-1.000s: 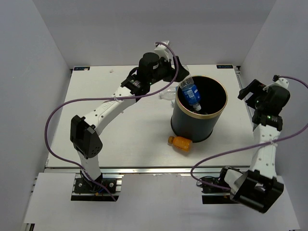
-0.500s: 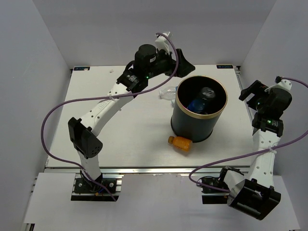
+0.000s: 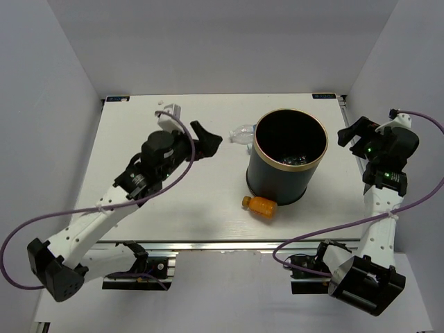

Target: Put the plastic bottles in the bin

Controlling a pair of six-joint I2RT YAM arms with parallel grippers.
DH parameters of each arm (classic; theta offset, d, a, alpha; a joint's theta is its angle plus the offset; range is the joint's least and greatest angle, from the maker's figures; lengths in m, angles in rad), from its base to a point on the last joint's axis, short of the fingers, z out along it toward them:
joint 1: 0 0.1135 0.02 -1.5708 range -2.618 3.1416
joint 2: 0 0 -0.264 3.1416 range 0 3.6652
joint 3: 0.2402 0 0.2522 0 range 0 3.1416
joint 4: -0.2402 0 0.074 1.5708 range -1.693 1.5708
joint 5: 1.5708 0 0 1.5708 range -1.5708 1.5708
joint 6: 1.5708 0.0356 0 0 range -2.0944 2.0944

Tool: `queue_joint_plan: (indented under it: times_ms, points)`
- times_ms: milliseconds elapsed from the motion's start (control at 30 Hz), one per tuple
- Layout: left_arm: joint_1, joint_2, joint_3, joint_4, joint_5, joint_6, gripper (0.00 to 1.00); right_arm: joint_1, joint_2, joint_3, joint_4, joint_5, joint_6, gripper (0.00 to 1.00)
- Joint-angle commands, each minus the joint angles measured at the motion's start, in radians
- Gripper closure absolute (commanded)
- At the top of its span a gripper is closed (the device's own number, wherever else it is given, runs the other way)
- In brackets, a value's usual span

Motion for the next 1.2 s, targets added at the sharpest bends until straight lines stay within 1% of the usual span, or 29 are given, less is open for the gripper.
queue_joint_plan:
  times_ms: [0,33,67,133,167,233,267,300,367,400,467,500,533,567,600,667,767,800,833,867,900,967,1100,1133,1167]
  points:
    - [-0.001,-0.061,-0.164,0.003,-0.077,-0.147,0.02,0.002,0.002,-0.018,0.068,-0.087,-0.016,0.11]
    - [-0.001,-0.06,-0.235,0.024,-0.054,-0.196,0.02,0.001,0.007,-0.024,0.103,-0.119,-0.019,0.11]
    - [-0.001,-0.052,-0.26,0.039,0.029,-0.202,0.02,0.001,0.022,-0.029,0.117,-0.204,-0.022,0.11]
    - [-0.001,-0.005,-0.294,0.068,0.1,-0.205,0.02,0.001,0.06,-0.012,0.102,-0.271,-0.027,0.11]
    - [-0.002,0.017,-0.302,0.082,0.206,-0.207,0.02,0.001,0.076,0.0,0.091,-0.315,-0.023,0.11]
    - [-0.025,0.075,-0.336,0.134,0.282,-0.187,0.02,0.001,0.096,0.017,0.078,-0.337,-0.01,0.11]
    - [-0.071,0.092,-0.35,0.148,0.289,-0.181,0.02,0.001,0.111,0.017,0.079,-0.342,0.003,0.11]
    - [-0.093,0.109,-0.363,0.154,0.261,-0.172,0.02,0.001,0.117,0.017,0.081,-0.342,0.008,0.11]
    - [-0.133,0.187,-0.371,0.147,0.255,-0.168,0.02,0.001,0.133,0.016,0.09,-0.343,0.014,0.11]
    - [-0.14,0.213,-0.371,0.15,0.284,-0.15,0.02,0.001,0.134,0.019,0.091,-0.343,0.02,0.11]
    - [-0.174,0.264,-0.376,0.186,0.283,-0.112,0.02,0.001,0.136,0.014,0.099,-0.343,0.02,0.11]
    - [-0.188,0.273,-0.379,0.2,0.293,-0.01,0.02,-0.001,0.134,0.014,0.101,-0.339,0.022,0.11]
    - [-0.212,0.282,-0.382,0.244,0.293,0.055,0.02,-0.001,0.131,0.011,0.101,-0.33,0.02,0.11]
    - [-0.222,0.302,-0.376,0.239,0.283,0.106,0.02,-0.001,0.13,0.01,0.102,-0.323,0.022,0.11]
    - [-0.229,0.307,-0.374,0.233,0.28,0.225,0.02,-0.001,0.131,0.01,0.101,-0.32,0.02,0.11]
    - [-0.237,0.289,-0.394,0.254,0.247,0.36,0.02,-0.001,0.134,0.013,0.094,-0.31,0.019,0.11]
    - [-0.239,0.229,-0.42,0.303,0.278,0.501,0.02,-0.001,0.14,0.016,0.09,-0.307,0.019,0.11]
    - [-0.239,0.191,-0.435,0.331,0.308,0.602,0.02,-0.001,0.148,0.014,0.091,-0.311,0.019,0.11]
    - [-0.239,0.18,-0.434,0.323,0.421,0.676,0.02,-0.001,0.154,0.016,0.09,-0.317,0.019,0.11]
    - [-0.239,0.177,-0.425,0.303,0.478,0.741,0.02,-0.001,0.159,0.025,0.084,-0.317,0.017,0.11]
    - [-0.239,0.184,-0.404,0.283,0.524,0.851,0.02,-0.001,0.163,0.028,0.076,-0.316,0.016,0.11]
    - [-0.242,0.209,-0.379,0.247,0.583,0.945,0.02,-0.001,0.174,0.04,0.055,-0.307,0.013,0.11]
    - [-0.249,0.305,-0.293,0.213,0.651,0.994,0.02,-0.002,0.179,0.043,0.042,-0.293,0.007,0.11]
    - [-0.265,0.334,-0.266,0.19,0.651,1.0,0.02,-0.002,0.177,0.045,0.042,-0.287,0.007,0.11]
    - [-0.275,0.345,-0.259,0.191,0.599,0.996,0.02,-0.002,0.176,0.045,0.041,-0.284,0.005,0.11]
